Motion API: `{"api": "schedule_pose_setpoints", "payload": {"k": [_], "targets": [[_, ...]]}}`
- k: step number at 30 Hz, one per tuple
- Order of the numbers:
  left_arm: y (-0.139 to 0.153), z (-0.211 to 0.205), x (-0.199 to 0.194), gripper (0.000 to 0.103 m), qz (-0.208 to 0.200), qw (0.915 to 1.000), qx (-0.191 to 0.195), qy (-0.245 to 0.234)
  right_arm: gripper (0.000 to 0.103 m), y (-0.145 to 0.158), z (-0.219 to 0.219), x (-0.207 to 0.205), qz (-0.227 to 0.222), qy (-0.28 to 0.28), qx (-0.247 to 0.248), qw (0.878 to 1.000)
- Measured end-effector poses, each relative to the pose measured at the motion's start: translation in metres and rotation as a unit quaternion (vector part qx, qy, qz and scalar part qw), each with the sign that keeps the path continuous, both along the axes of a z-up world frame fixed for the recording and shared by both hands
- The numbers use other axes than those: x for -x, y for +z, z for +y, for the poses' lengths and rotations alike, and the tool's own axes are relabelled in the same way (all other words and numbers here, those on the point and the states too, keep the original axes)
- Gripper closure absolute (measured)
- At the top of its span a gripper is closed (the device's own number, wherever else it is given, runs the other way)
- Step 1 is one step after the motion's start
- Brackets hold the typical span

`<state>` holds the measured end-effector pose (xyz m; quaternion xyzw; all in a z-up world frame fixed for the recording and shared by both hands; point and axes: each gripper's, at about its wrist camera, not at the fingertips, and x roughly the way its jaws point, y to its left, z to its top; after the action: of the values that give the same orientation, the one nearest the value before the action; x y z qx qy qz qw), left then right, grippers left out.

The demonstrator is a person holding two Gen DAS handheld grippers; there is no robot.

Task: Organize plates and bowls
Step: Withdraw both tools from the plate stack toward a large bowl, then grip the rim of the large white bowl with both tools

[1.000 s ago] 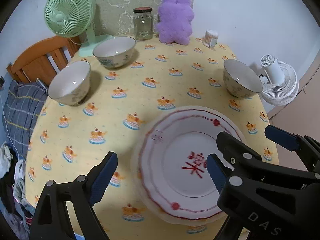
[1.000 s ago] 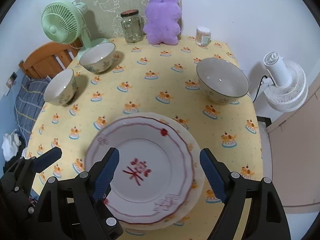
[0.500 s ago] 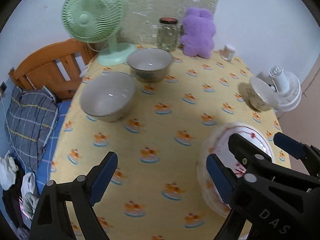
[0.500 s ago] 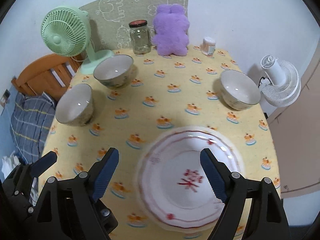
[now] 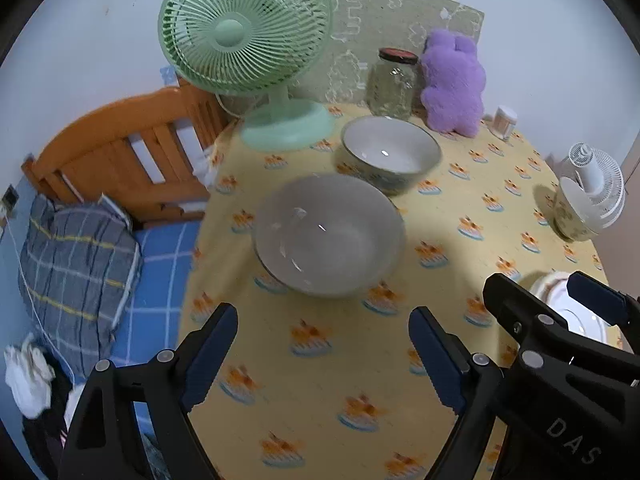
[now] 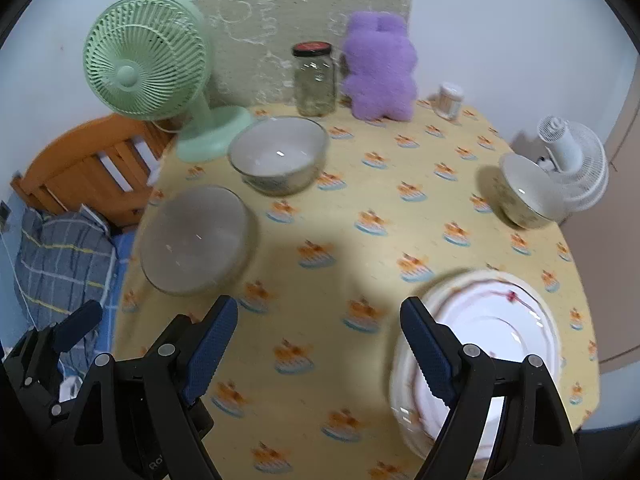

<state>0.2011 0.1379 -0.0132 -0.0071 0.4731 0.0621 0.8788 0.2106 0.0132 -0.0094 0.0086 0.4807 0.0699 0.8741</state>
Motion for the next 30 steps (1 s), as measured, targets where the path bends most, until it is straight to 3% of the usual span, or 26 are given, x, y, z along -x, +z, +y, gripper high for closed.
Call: {"api": "schedule_pose_setpoints", "payload": {"k": [6,16,19,21,25,28,30], "targets": [[-0.004,0.03,-0.027,0.015,-0.007,1.0,-0.007,0.003,0.017,-0.006,0.033,-0.029,-0.005,0.014,-0.024,1.0],[-0.03,0.058,-0.074,0.017,0.008,0.9999,-0.007,0.004,0.019,-0.029,0.073,-0.078,0.006,0.014,0.004,1.0],[-0.04,0.06,-0.084,0.024,0.019,0.9998,0.001,-0.001,0.03,-0.037,0.079,-0.086,0.013,0.019,-0.002,1.0],[-0.046,0.06,-0.088,0.036,0.026,0.9995,0.011,-0.01,0.035,-0.044,0.085,-0.091,0.021,0.024,-0.004,0.999],[-0.057,0.06,-0.093,0.043,0.04,0.9987,0.024,-0.019,0.05,-0.055,0.093,-0.097,0.036,0.028,-0.006,0.999],[-0.061,0.058,-0.095,0.061,0.045,0.9985,0.025,-0.021,0.065,-0.061,0.094,-0.1,0.043,0.025,0.003,0.999],[-0.063,0.058,-0.097,0.063,0.048,0.9981,0.03,-0.025,0.066,-0.063,0.094,-0.103,0.046,0.024,0.004,0.999]]}}
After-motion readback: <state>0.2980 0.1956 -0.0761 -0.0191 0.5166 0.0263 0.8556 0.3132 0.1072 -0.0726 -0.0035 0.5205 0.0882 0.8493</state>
